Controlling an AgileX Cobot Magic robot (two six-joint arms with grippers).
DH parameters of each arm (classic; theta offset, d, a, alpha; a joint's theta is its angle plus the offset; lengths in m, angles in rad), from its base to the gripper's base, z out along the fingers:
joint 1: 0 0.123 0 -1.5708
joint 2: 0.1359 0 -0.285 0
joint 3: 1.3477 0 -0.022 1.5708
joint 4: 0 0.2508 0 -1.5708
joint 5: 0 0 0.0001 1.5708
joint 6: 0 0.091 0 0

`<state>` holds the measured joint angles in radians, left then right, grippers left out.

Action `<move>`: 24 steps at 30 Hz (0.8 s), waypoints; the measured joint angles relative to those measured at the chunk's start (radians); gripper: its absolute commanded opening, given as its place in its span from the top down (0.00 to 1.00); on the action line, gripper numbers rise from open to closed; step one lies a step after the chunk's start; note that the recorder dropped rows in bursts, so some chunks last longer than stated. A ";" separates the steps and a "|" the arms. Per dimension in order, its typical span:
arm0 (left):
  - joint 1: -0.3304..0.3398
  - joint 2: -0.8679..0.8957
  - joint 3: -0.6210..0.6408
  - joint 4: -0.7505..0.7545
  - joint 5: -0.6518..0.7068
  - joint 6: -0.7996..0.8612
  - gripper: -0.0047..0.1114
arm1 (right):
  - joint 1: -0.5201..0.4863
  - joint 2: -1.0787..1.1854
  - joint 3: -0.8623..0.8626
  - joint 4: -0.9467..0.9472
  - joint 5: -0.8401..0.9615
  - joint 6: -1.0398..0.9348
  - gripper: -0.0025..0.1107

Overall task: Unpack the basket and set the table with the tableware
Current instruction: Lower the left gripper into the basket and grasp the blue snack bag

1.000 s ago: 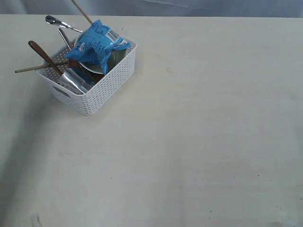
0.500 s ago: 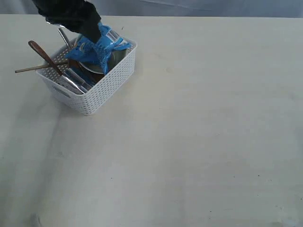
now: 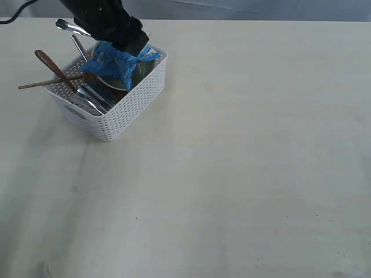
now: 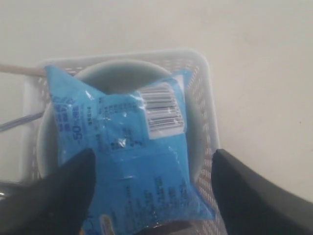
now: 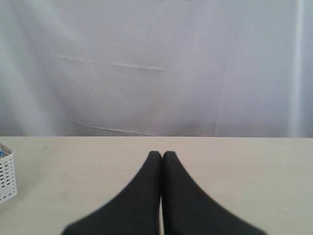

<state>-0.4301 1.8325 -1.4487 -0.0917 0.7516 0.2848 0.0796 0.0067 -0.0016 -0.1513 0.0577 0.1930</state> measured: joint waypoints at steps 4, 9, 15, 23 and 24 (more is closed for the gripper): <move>0.000 0.028 0.000 0.005 -0.017 0.000 0.41 | 0.000 0.000 0.000 0.000 0.000 0.000 0.98; 0.000 0.061 0.000 0.005 -0.018 -0.002 0.55 | 0.000 0.000 0.000 0.000 0.000 0.000 0.98; 0.000 0.073 0.000 0.013 -0.023 -0.002 0.96 | 0.000 0.000 0.000 0.000 0.000 0.000 0.98; 0.000 0.066 0.000 0.016 -0.014 0.002 0.96 | 0.000 0.000 0.000 0.000 0.000 0.000 0.98; 0.000 0.061 0.000 0.016 -0.011 0.002 0.96 | 0.000 0.000 0.000 0.000 0.000 0.000 0.98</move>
<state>-0.4301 1.8937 -1.4487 -0.0756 0.7405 0.2865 0.0796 0.0067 -0.0016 -0.1513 0.0577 0.1930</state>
